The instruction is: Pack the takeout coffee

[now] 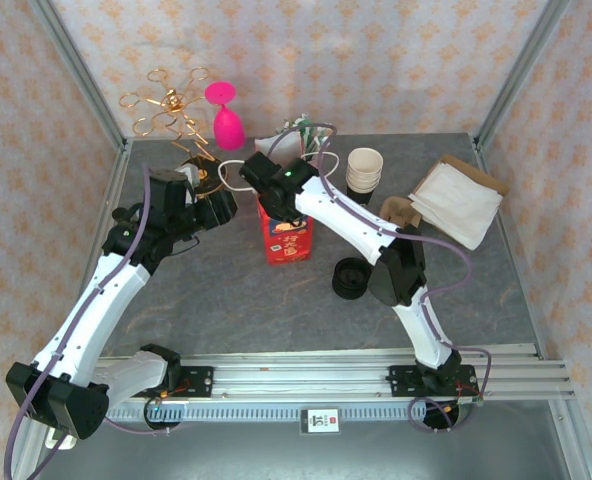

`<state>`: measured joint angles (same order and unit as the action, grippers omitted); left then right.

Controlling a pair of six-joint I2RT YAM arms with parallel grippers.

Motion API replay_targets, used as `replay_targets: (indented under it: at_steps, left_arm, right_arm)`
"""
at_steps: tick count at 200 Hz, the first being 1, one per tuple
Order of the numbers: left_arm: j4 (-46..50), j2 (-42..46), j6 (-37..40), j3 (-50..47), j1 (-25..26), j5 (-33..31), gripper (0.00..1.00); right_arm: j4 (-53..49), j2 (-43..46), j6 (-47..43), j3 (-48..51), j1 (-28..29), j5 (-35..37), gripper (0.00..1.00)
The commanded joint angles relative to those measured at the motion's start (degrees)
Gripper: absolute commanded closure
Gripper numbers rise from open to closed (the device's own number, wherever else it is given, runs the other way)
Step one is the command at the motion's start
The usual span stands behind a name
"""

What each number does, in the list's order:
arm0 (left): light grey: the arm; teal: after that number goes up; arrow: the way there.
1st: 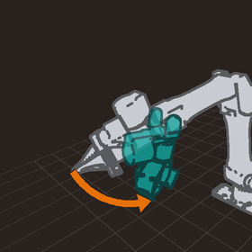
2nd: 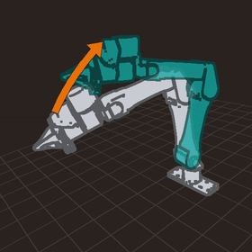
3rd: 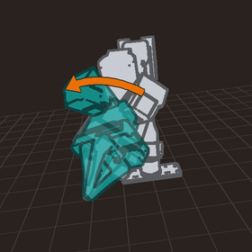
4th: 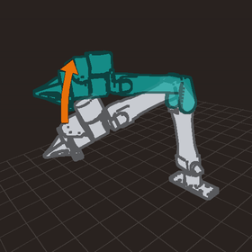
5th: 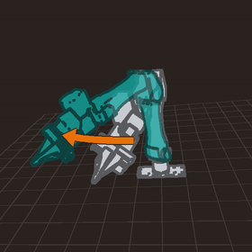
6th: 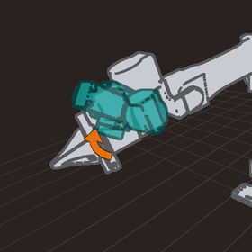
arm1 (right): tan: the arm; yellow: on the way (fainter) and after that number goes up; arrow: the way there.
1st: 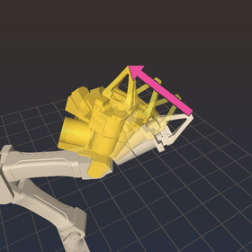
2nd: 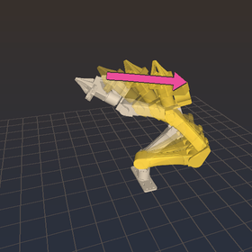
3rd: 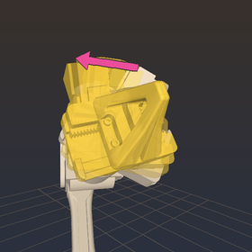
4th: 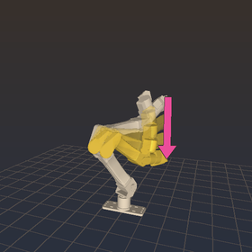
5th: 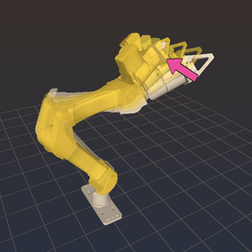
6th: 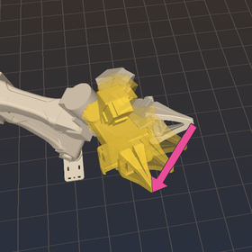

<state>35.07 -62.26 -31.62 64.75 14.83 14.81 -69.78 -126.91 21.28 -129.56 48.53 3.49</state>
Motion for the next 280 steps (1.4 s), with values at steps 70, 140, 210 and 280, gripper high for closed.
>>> replay_targets:
  at_steps: [70, 140, 210, 280]
  left_arm:
    - [-1.71, -0.23, -0.46, -0.24, -0.64, 1.7, 0.25]
    - [-1.7, -0.83, -0.4, 0.2, -0.7, 1.61, 0.24]
    - [-1.92, -0.93, -0.62, 0.64, -0.53, 2.14, 0.24]
    - [-2.2, -1.26, -0.87, 1.02, 0.26, 1.97, 0.25]
  right_arm:
    - [-4.44, -3.56, -0.71, 0.54, -0.5, 0.64, 0.24]
    - [-5.02, -3.87, -0.89, -0.73, -0.53, 1.23, 0.17]
    - [-5.18, -3.44, -1.16, -2.55, -0.48, 1.03, 0.08]
    - [-5.19, -2.31, -1.14, -3.34, -0.48, 1.09, 0.03]
